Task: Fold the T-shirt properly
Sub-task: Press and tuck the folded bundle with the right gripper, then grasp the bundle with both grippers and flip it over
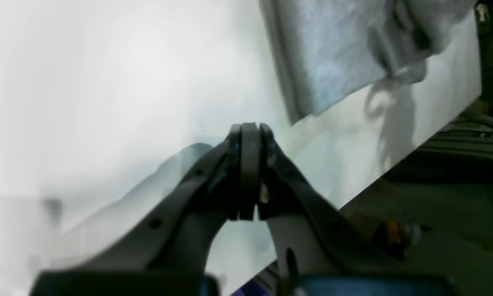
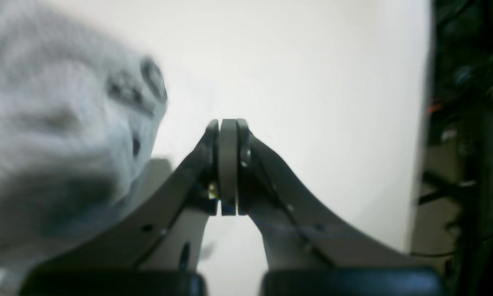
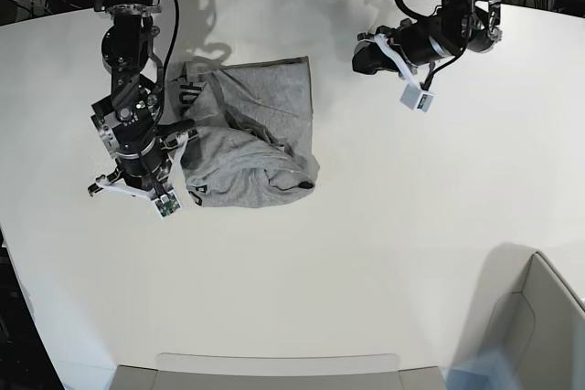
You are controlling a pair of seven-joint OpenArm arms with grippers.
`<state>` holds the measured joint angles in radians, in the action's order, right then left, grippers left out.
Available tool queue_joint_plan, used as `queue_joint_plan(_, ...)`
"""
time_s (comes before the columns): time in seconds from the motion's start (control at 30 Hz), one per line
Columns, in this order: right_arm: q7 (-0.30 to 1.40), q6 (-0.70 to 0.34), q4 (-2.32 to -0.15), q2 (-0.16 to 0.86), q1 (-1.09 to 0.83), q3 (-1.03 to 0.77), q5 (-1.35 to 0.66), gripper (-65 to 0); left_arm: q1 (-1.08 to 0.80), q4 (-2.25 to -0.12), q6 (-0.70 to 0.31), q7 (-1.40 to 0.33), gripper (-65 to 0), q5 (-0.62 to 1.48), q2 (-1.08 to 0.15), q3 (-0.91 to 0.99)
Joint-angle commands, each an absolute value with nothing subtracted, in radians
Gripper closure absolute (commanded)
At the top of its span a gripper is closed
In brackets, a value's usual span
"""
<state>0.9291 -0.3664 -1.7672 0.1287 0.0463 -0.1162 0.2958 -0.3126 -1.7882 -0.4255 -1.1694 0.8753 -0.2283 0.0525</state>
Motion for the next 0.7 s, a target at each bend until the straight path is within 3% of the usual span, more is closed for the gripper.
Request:
queue_joint_plan(0.0, 0.914, -0.357, -1.767, 0.142, 0.059, -0.122, 0.285, 0.0, -0.306, -1.804, -0.43, -1.153, 0.0, 0.895, -0.232, 0.053)
queue_joint_plan(0.2, 0.915, -0.397, -1.77, 0.151, 0.012, -0.004, 0.117, 0.0, -0.306, -1.802, -0.43, -1.153, 0.0, 0.895, -0.232, 0.053)
queue_joint_plan(0.37, 0.917, -0.478, -1.856, 0.143, -0.041, 0.223, 0.11, 0.0, -0.306, -1.801, -0.43, -1.153, 0.0, 0.895, -0.231, 0.053)
queue_joint_plan(0.5, 0.918, -0.484, -1.929, 0.151, -0.087, 0.406, 0.111, 0.0, -0.306, -1.799, -0.43, -1.153, 0.0, 0.895, -0.232, 0.054)
queue_joint_plan(0.67, 0.918, -0.484, -1.951, 0.173, -0.11, 0.493, 0.111, 0.0, -0.305, -1.799, -0.43, -1.153, 0.0, 0.894, -0.232, 0.058)
